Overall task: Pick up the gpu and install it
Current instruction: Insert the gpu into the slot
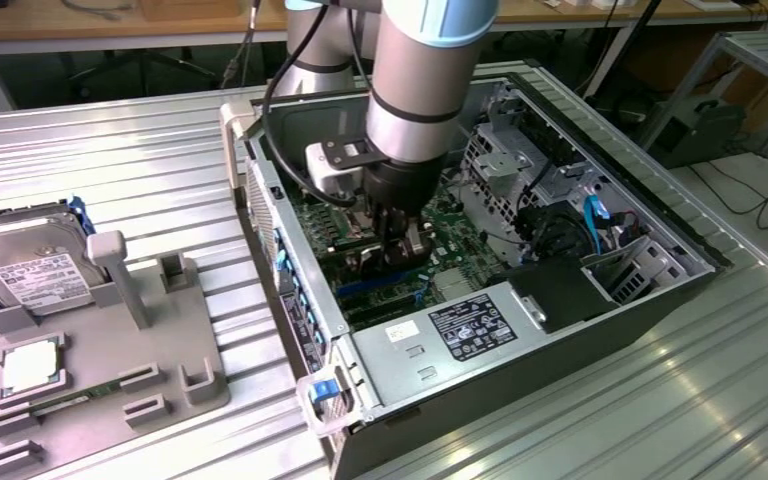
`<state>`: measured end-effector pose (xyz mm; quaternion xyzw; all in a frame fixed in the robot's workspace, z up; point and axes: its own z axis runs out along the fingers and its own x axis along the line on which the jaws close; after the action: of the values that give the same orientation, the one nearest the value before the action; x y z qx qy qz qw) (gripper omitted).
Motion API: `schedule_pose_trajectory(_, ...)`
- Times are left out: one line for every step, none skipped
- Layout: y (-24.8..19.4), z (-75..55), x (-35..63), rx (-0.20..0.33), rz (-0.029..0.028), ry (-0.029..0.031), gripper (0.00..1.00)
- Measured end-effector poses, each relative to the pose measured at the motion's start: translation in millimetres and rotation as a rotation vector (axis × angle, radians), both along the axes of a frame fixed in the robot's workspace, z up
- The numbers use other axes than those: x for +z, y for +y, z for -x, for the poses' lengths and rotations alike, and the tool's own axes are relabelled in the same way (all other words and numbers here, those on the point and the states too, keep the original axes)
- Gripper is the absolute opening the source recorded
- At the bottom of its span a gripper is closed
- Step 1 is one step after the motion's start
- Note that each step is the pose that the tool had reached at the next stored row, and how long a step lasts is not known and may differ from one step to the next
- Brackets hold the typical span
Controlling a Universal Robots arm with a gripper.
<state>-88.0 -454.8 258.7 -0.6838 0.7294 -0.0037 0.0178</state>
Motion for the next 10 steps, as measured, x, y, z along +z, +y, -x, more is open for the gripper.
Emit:
schedule_pose_trajectory(-0.6,0.0,0.0,-0.002,0.0000,-0.0001,0.27)
schedule_pose_trajectory(-0.7,0.1,0.0,-0.005,0.0001,0.0000,0.27)
schedule_pose_trajectory(-0.8,0.1,0.0,-0.007,0.0000,-0.0001,0.27)
schedule_pose_trajectory(-0.9,0.1,0.0,-0.009,0.0000,-0.0001,0.27)
schedule_pose_trajectory(-0.9,0.0,0.0,-0.010,0.0000,-0.0001,0.27)
schedule_pose_trajectory(-1.3,0.0,0.2,-0.012,0.0001,0.0000,0.27)
schedule_pose_trajectory(-1.4,0.0,0.8,-0.013,0.0001,0.0000,0.27)
schedule_pose_trajectory(-1.4,0.0,1.6,-0.013,0.0000,-0.0001,0.27)
schedule_pose_trajectory(-1.4,0.0,2.9,-0.013,0.0001,-0.0001,0.27)
schedule_pose_trajectory(-1.4,0.0,3.8,-0.013,0.0000,-0.0001,0.27)
